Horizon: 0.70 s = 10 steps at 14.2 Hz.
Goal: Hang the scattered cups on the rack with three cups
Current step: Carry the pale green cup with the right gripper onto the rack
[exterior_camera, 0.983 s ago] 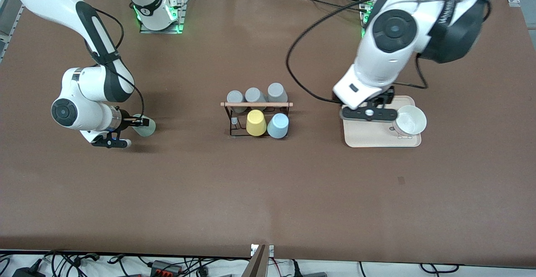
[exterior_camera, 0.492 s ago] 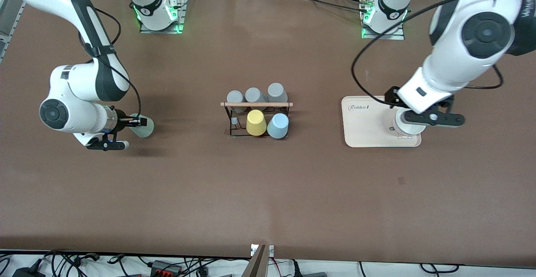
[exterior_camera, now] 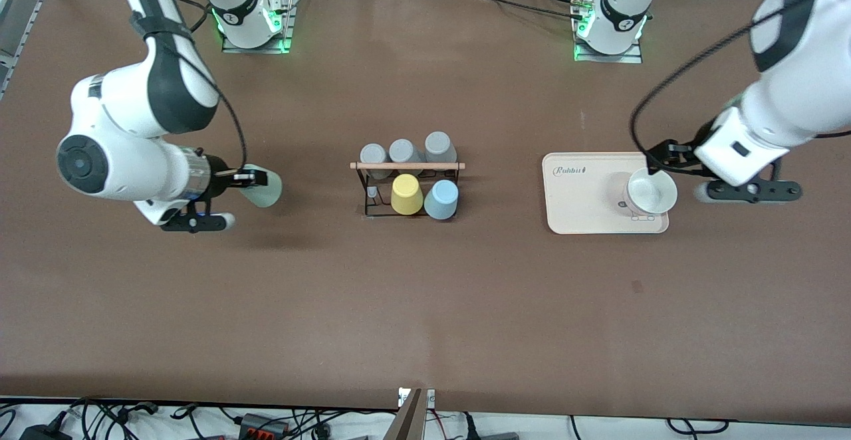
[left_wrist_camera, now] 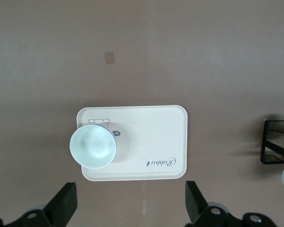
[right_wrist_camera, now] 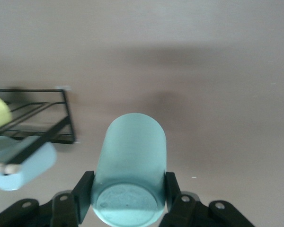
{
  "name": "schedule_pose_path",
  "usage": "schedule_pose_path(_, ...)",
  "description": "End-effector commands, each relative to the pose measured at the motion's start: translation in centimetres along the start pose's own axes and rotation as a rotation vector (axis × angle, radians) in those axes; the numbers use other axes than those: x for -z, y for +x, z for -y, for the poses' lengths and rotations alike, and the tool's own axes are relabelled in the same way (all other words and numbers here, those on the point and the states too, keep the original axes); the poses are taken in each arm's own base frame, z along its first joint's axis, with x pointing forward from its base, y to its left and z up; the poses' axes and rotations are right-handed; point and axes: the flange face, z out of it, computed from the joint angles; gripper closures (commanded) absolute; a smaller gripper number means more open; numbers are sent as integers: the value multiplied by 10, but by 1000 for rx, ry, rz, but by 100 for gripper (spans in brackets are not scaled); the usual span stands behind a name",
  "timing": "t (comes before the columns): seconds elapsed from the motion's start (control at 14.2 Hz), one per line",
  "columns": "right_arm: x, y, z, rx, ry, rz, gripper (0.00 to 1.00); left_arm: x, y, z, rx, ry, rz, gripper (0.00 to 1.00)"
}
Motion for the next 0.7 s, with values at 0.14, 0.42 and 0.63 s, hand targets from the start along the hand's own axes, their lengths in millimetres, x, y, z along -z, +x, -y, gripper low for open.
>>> schedule_pose_path(0.14, 6, -5, 90, -56, 1, -37, 100, 18, -33, 16, 10, -18, -120, 0)
schedule_pose_path(0.42, 9, 5, 123, -154, 91, -32, 100, 24, -52, 19, 9, -25, -123, 0)
schedule_pose_path(0.63, -4, 2, 148, -129, 85, -22, 100, 26, -50, 19, -105, 11, -131, 0)
